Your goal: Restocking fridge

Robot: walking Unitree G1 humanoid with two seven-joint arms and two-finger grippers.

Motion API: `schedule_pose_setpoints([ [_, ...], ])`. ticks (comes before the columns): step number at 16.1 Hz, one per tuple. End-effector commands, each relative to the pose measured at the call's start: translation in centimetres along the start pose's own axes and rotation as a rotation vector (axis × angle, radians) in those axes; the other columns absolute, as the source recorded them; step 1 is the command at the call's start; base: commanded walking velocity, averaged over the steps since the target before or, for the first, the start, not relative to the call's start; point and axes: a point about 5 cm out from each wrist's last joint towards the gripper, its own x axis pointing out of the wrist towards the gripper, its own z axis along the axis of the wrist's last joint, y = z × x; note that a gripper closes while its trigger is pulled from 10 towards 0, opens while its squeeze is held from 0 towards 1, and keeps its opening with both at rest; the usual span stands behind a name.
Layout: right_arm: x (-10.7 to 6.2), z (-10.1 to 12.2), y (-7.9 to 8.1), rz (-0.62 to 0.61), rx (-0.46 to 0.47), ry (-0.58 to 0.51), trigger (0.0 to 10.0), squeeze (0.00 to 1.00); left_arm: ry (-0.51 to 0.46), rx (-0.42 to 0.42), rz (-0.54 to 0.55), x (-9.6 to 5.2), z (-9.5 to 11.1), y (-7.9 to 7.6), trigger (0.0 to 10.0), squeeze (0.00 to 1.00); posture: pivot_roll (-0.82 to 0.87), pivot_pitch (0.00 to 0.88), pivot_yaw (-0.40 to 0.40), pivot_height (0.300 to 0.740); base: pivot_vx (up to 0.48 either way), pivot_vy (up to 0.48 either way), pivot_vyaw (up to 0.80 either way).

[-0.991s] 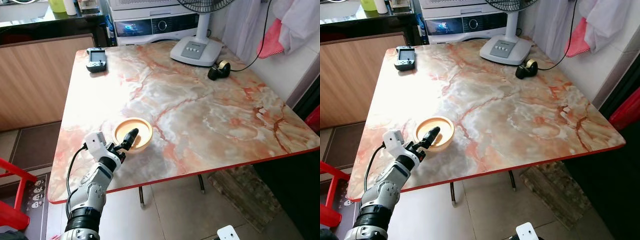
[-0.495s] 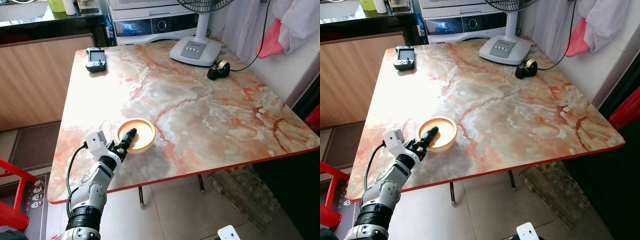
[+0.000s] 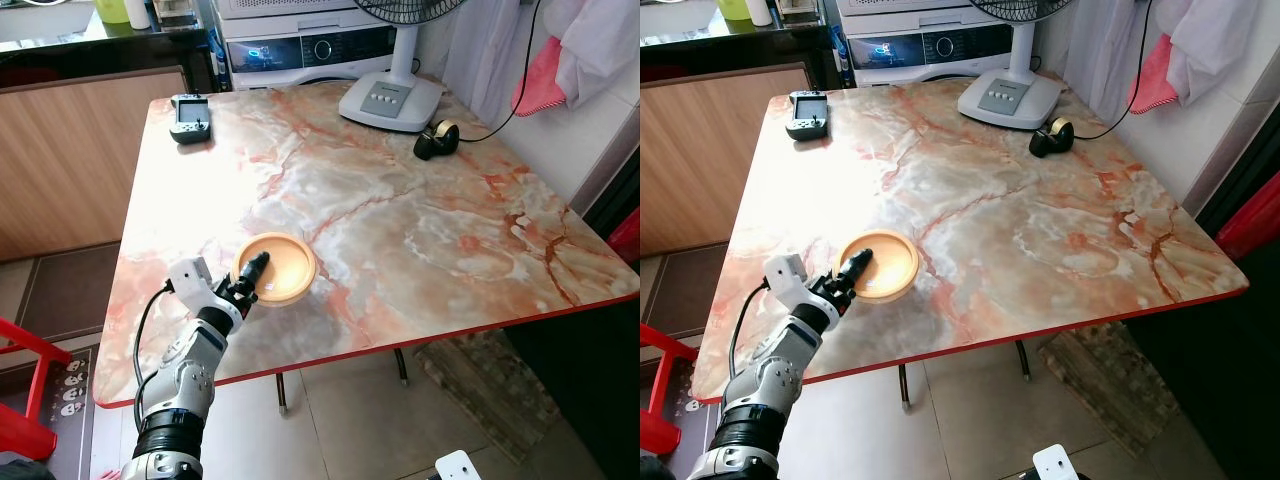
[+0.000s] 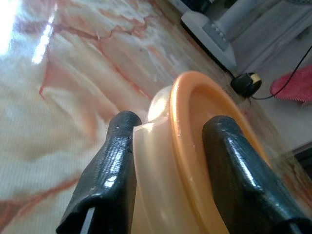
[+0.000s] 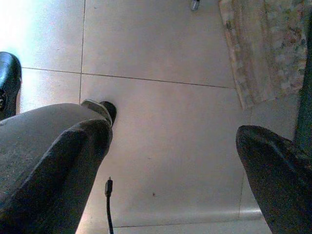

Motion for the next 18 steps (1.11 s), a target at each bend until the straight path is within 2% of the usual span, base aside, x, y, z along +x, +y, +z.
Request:
schedule_pose_setpoints([
  [1, -0.1, -0.2, -0.2, -0.004, 0.002, 0.002, 10.0, 0.0, -0.054, -0.012, -0.009, 0.2, 1.0, -0.4, 0.0, 0.0, -0.14, 0.058, -0.034, 0.74, 0.0, 0.0, 0.0],
  [6, -0.1, -0.3, -0.2, -0.002, 0.001, 0.003, 10.0, 0.0, -0.111, -0.009, -0.059, 0.0, 2.5, -1.9, 0.0, 0.0, -0.14, 0.059, -0.034, 0.74, 0.0, 0.0, 0.0],
  [9, -0.1, -0.3, -0.1, -0.001, 0.002, 0.003, 10.0, 0.0, -0.133, 0.022, -0.026, -0.5, 2.9, -1.7, 0.0, 0.0, -0.14, 0.06, -0.03, 0.74, 0.0, 0.0, 0.0],
  [11, -0.1, -0.4, -0.1, -0.005, 0.007, 0.005, 10.0, 0.0, -0.193, 0.145, 0.035, -1.7, 4.6, -2.0, 0.0, 0.0, -0.13, 0.06, -0.021, 0.74, 0.0, 0.0, 0.0],
  [12, -0.1, -0.5, -0.1, -0.006, 0.01, 0.006, 10.0, 0.0, -0.211, 0.194, 0.05, -2.1, 5.0, -2.1, 10.0, 0.0, -0.13, 0.06, -0.017, 0.74, 0.0, 0.0, 0.0],
  [13, -0.1, -0.5, 0.0, -0.007, 0.016, 0.007, 10.0, 0.0, -0.233, 0.282, 0.07, -2.6, 5.6, -2.2, 10.0, 0.0, -0.13, 0.063, -0.012, 0.74, 0.0, 0.0, 0.0],
  [14, -0.2, -0.6, 0.1, -0.008, 0.031, 0.007, 10.0, 0.0, -0.272, 0.45, 0.133, -3.5, 6.5, -2.0, 10.0, 0.0, -0.13, 0.061, -0.003, 0.74, 0.0, 0.0, 0.0],
  [16, -0.2, -0.8, 0.3, -0.009, 0.061, 0.001, 10.0, 0.0, -0.31, 0.59, 0.172, -4.2, 7.5, -2.2, 10.0, 0.0, -0.13, 0.053, 0.01, 0.74, 0.0, 0.0, 0.0],
  [18, -0.2, -0.9, 0.6, -0.012, 0.1, -0.003, 10.0, 0.0, -0.338, 0.778, 0.21, -4.3, 8.4, -2.6, 10.0, 0.0, -0.12, 0.048, 0.017, 0.74, 0.0, 0.0, 0.0],
])
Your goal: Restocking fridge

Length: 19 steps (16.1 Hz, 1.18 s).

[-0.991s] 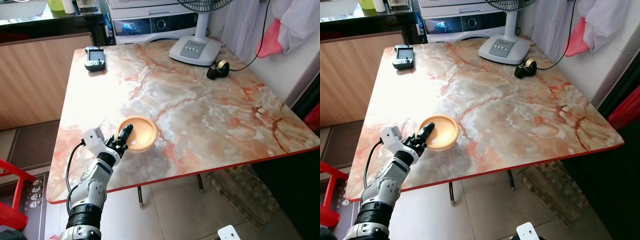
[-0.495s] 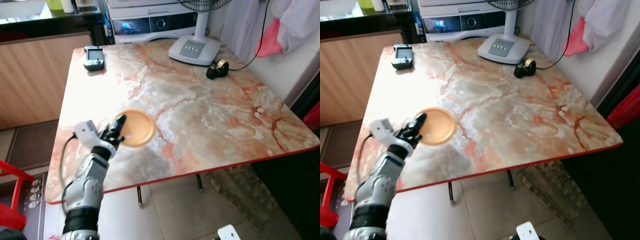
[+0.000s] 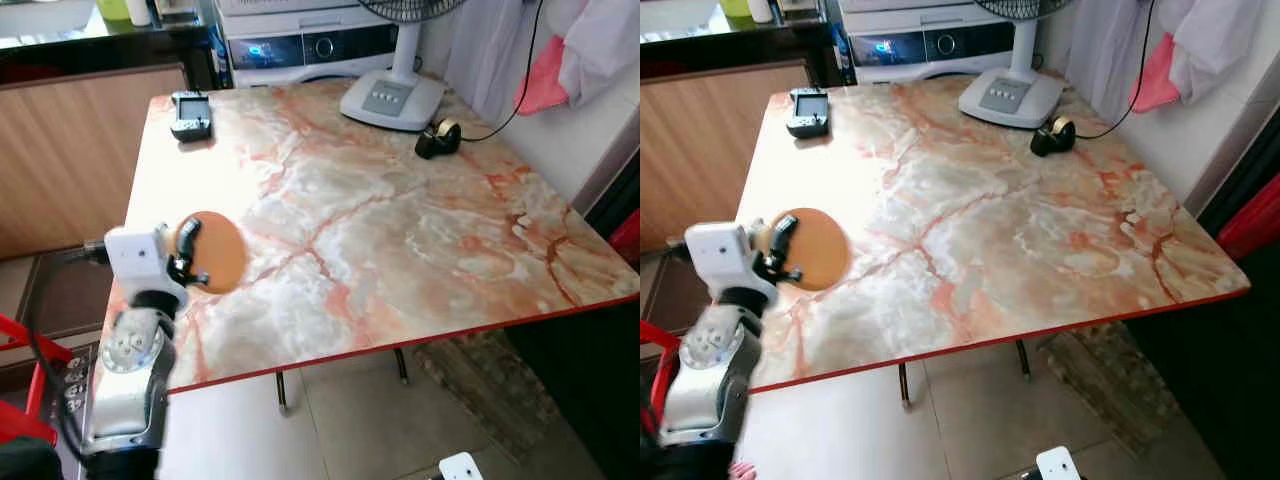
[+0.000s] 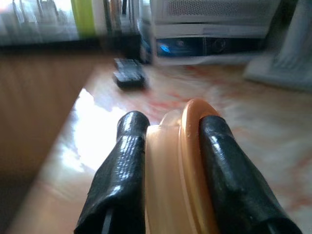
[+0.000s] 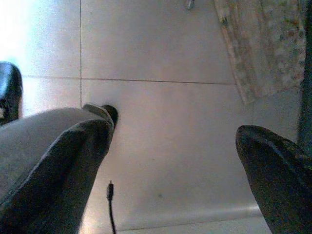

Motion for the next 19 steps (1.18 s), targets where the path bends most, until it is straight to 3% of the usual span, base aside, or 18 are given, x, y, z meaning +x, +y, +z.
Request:
schedule_pose_setpoints([
  [1, -0.2, -0.7, 0.5, 0.001, 0.06, 0.009, 10.0, 0.0, -0.066, 0.192, -0.013, 0.2, 1.3, -0.5, 10.0, 0.0, -0.11, 0.04, 0.029, 0.74, 0.0, 0.0, 0.0],
  [2, -0.2, -0.7, 0.6, -0.001, 0.091, 0.003, 10.0, 0.0, -0.065, 0.213, -0.005, 0.4, 1.3, -0.6, 10.0, 0.0, -0.12, 0.037, 0.034, 0.74, 0.0, 0.0, 0.0],
  [5, -0.2, -1.0, 1.0, -0.01, 0.122, 0.026, 10.0, 0.0, -0.067, 0.173, -0.047, 0.5, 1.4, -2.0, 10.0, 0.0, -0.14, 0.023, 0.052, 0.74, 0.0, 0.0, -0.14],
  [17, -0.1, -0.7, 0.7, -0.013, 0.119, 0.036, 10.0, 0.0, -0.072, 0.136, -0.079, 0.7, 1.5, -3.7, 10.0, 0.0, -0.13, 0.065, 0.042, 0.74, 0.0, 0.0, -0.8],
  [19, -0.1, -0.6, 0.7, -0.013, 0.118, 0.036, 10.0, 0.0, -0.075, 0.125, -0.083, 0.8, 1.5, -3.8, 10.0, 0.0, -0.14, 0.065, 0.046, 0.74, 0.0, 0.354, -0.8],
])
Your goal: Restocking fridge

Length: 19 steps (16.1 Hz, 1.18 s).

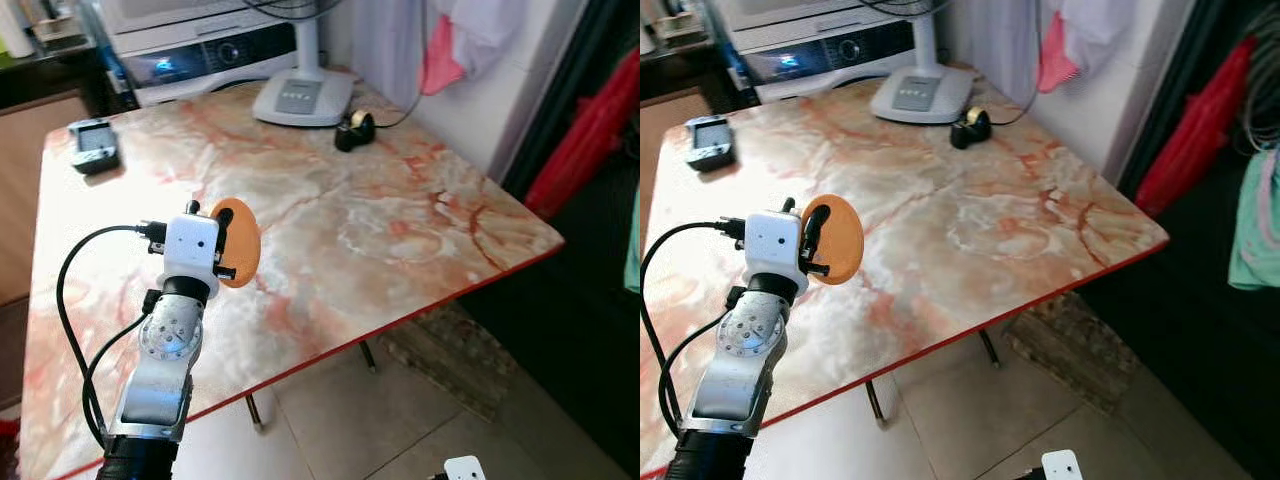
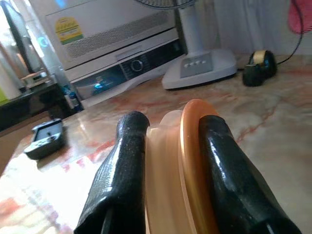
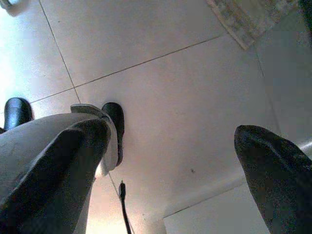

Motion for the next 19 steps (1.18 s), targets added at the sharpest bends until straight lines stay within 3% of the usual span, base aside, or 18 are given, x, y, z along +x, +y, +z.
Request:
schedule_pose_setpoints([
  [1, -0.1, -0.4, 0.2, 0.006, -0.005, 0.018, 10.0, 0.0, -0.034, 0.002, -0.016, 0.2, 0.7, -0.2, 10.0, 0.0, -0.13, 0.062, 0.045, 0.74, 0.0, 0.364, -0.8],
  [10, 0.0, -0.2, 0.2, 0.012, -0.04, 0.02, 10.0, 0.0, -0.08, -0.039, -0.115, 0.0, 1.2, -1.8, 10.0, 0.0, -0.13, 0.057, 0.048, 0.74, 0.0, 0.0, -0.8],
  [19, 0.0, -0.2, 0.3, 0.016, -0.052, 0.021, 10.0, 0.0, -0.057, -0.101, -0.118, -0.2, 0.8, -1.8, 10.0, 0.0, -0.13, 0.058, 0.049, 0.74, 0.0, 0.0, -0.8],
])
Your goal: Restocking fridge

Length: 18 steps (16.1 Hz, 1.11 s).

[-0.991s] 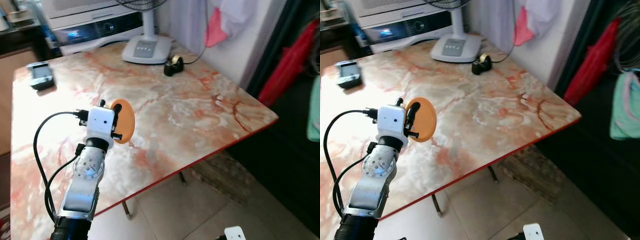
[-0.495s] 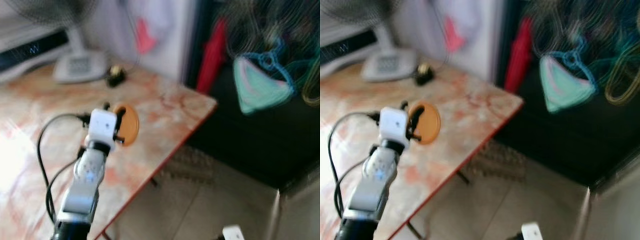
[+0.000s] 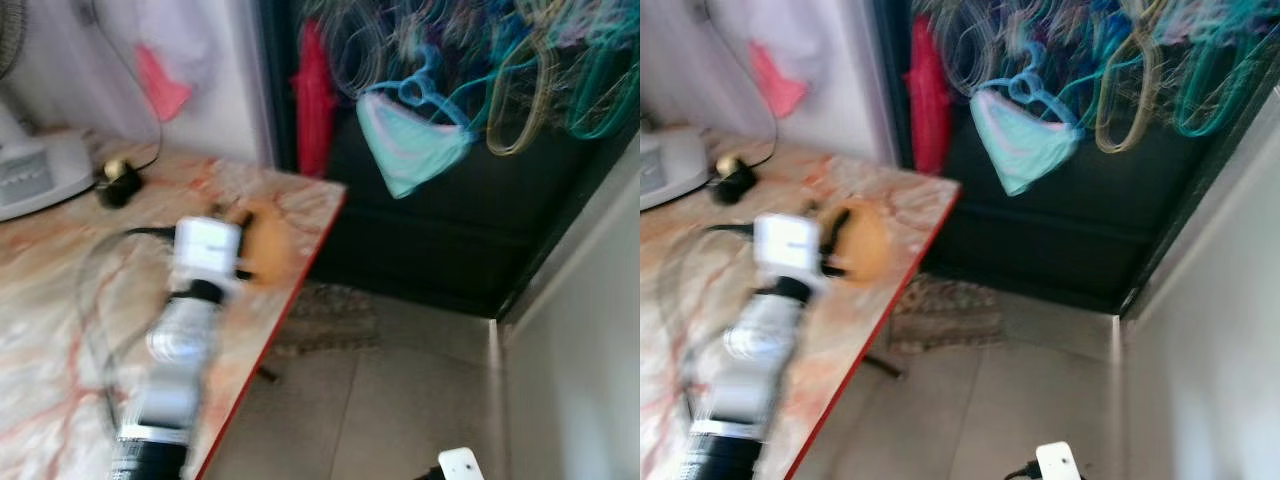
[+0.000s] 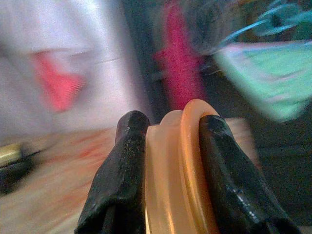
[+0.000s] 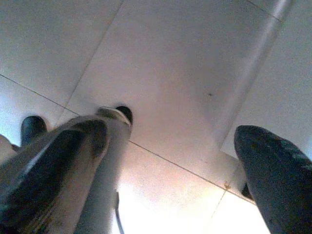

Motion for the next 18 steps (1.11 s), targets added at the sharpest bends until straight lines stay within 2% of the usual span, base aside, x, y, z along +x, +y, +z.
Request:
schedule_pose_setpoints([
  [1, -0.19, -1.03, 0.41, 0.011, -0.007, 0.036, 10.0, 0.0, -0.005, 0.006, 0.029, -0.13, 0.14, 1.12, 10.0, 0.0, -0.13, 0.058, 0.049, 0.74, 0.0, 0.0, -0.8],
  [18, -0.18, -1.03, 0.56, 0.004, 0.005, 0.036, 10.0, 0.0, 0.039, -0.006, 0.033, -0.3, -0.76, 1.43, 10.0, 0.0, -0.14, 0.06, 0.062, 0.74, 0.0, 0.0, -0.8],
])
